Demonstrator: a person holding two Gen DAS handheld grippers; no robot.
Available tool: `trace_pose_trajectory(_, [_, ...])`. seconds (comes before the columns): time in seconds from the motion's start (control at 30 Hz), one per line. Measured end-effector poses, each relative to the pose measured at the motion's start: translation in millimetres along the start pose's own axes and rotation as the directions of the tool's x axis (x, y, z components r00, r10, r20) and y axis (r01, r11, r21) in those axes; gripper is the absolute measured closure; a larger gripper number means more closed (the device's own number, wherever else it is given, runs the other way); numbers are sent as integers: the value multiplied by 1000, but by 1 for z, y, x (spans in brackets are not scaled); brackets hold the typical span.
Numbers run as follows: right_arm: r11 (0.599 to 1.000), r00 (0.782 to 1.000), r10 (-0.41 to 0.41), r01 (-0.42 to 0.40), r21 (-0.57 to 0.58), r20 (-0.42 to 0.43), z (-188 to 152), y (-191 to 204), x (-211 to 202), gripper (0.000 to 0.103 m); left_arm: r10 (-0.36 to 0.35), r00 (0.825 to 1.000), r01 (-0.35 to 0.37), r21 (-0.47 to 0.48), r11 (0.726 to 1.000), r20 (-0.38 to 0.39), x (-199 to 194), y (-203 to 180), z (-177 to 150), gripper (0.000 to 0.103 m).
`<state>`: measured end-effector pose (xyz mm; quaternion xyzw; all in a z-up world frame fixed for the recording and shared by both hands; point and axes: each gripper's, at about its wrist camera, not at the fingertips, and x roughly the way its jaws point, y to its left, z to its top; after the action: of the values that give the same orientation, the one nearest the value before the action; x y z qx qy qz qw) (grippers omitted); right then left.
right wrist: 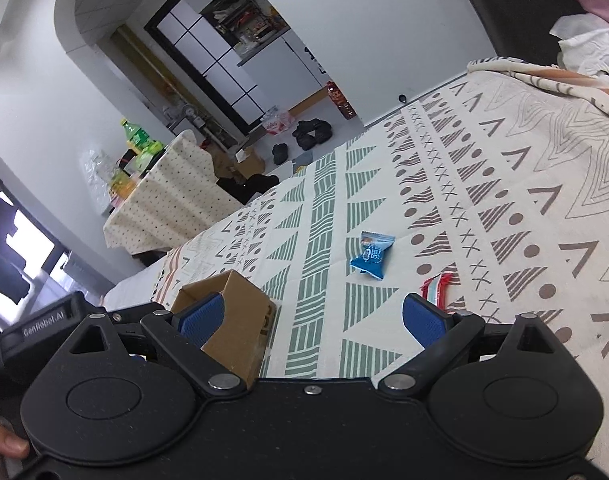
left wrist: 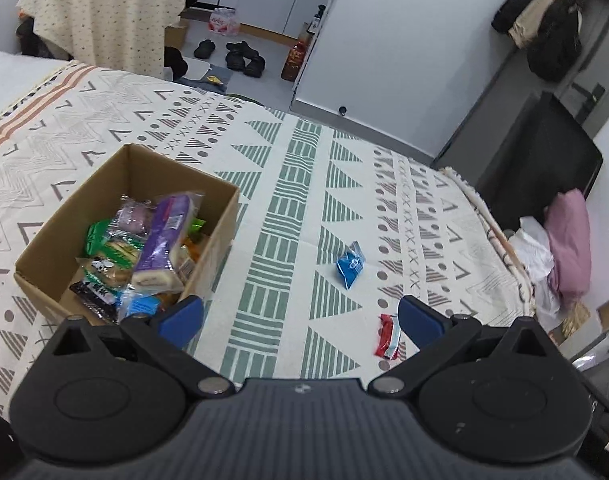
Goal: Organize snacks
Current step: 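Move both tools toward the blue candy packet and red candy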
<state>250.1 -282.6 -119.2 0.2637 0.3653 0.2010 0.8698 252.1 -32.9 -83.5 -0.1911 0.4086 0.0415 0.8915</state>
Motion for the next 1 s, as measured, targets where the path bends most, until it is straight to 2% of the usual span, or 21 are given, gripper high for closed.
trace_pose_trajectory(0.27, [998, 998, -47, 50, 49, -49, 0, -19, 9, 7, 31, 998, -29, 26, 999, -52, 24, -11, -2, 0])
trace_pose_trajectory(0.5, [990, 994, -76, 85, 109, -82, 0, -33, 21, 8, 15, 999, -12, 55, 998, -47, 52, -19, 1, 1])
trace_pose_trajectory(0.77, [976, 979, -155, 173, 132, -133, 5, -46, 50, 27, -31, 998, 36, 81, 996, -61, 93, -27, 10, 4])
trace_pose_trajectory(1.0, [961, 951, -232, 257, 103, -207, 4, -53, 88, 42, -65, 993, 75, 100, 992, -97, 139, -37, 19, 12])
